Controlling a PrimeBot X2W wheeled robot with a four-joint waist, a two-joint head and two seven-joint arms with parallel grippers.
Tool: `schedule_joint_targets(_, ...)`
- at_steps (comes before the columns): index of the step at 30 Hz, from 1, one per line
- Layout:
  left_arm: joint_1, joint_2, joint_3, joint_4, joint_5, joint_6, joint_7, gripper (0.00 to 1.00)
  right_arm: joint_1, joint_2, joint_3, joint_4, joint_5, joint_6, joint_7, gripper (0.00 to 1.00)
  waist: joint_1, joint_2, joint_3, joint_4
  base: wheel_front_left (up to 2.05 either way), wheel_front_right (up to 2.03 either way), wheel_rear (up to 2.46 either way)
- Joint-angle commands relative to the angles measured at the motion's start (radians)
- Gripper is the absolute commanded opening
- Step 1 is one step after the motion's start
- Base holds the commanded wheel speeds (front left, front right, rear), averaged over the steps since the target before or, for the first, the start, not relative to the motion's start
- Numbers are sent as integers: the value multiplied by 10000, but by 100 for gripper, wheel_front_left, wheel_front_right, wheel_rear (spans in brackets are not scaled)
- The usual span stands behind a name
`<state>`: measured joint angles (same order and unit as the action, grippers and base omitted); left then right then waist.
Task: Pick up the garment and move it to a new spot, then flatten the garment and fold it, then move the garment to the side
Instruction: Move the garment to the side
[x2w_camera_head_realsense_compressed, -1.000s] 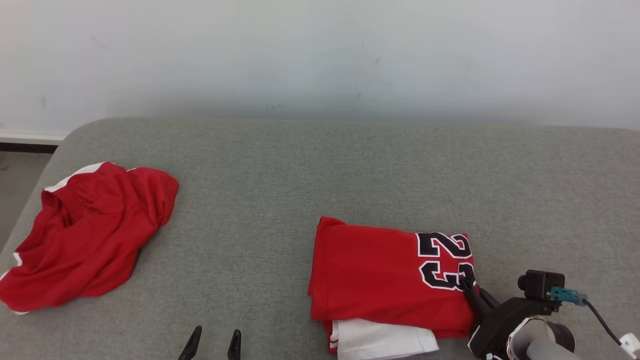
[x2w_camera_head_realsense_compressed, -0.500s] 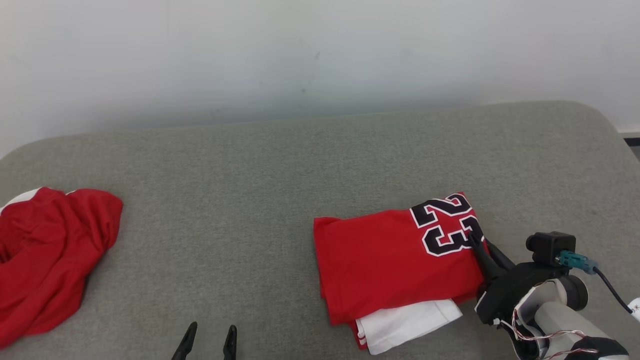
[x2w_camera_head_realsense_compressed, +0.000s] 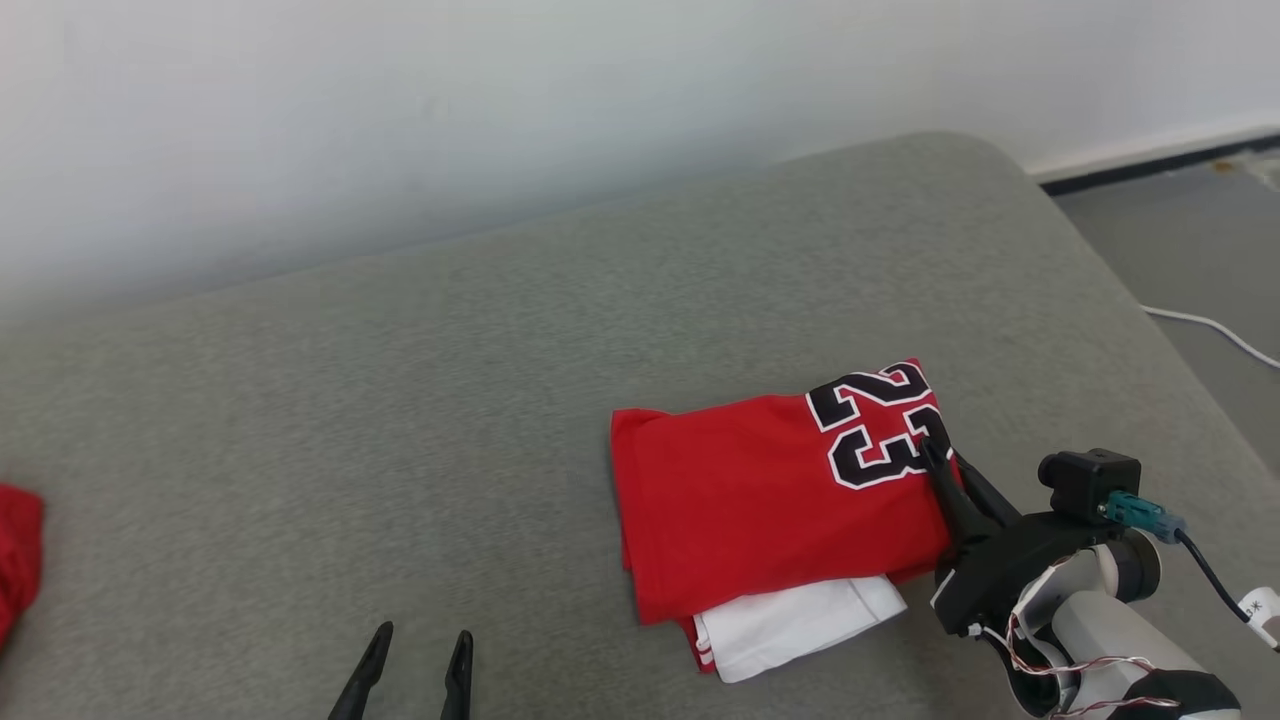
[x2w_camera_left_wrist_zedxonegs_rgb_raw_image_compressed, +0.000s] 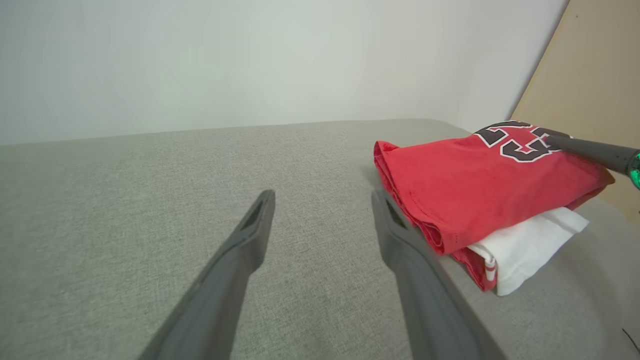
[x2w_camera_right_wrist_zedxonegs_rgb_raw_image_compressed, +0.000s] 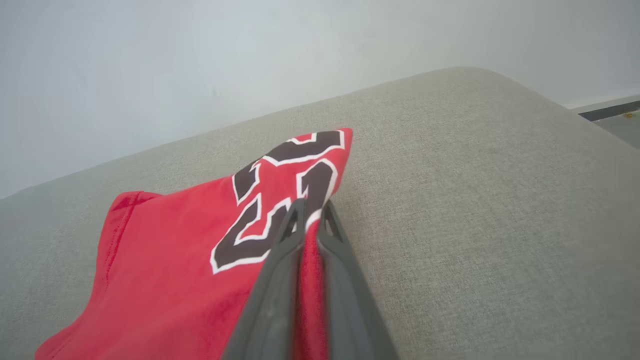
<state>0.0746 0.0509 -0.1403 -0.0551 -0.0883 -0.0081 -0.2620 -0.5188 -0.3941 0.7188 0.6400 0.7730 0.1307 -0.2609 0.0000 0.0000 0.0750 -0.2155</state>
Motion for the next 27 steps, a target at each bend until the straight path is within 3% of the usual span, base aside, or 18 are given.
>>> schedule_joint_targets(1,-149,32,55,-4,32,-68,-38,100,120,62,-42,-46,-89,0,-50,0,0,0,206,-845,0,0,0)
schedule_joint_targets(7,-315,91,206,-40,170,-161,-38,100,208,99,-271,-170,-277,0,-50,0,0,0,340,-1435,0,0,0)
schedule_joint_targets(14,-661,317,307,-207,359,-337,-38,100,125,34,-515,-272,-483,0,-51,0,0,0,807,-1665,0,0,0)
schedule_joint_targets(27,-2365,752,-351,-502,748,-818,-38,100,-2052,-882,-1235,-773,-1537,0,-50,0,0,0,2887,-828,0,0,0)
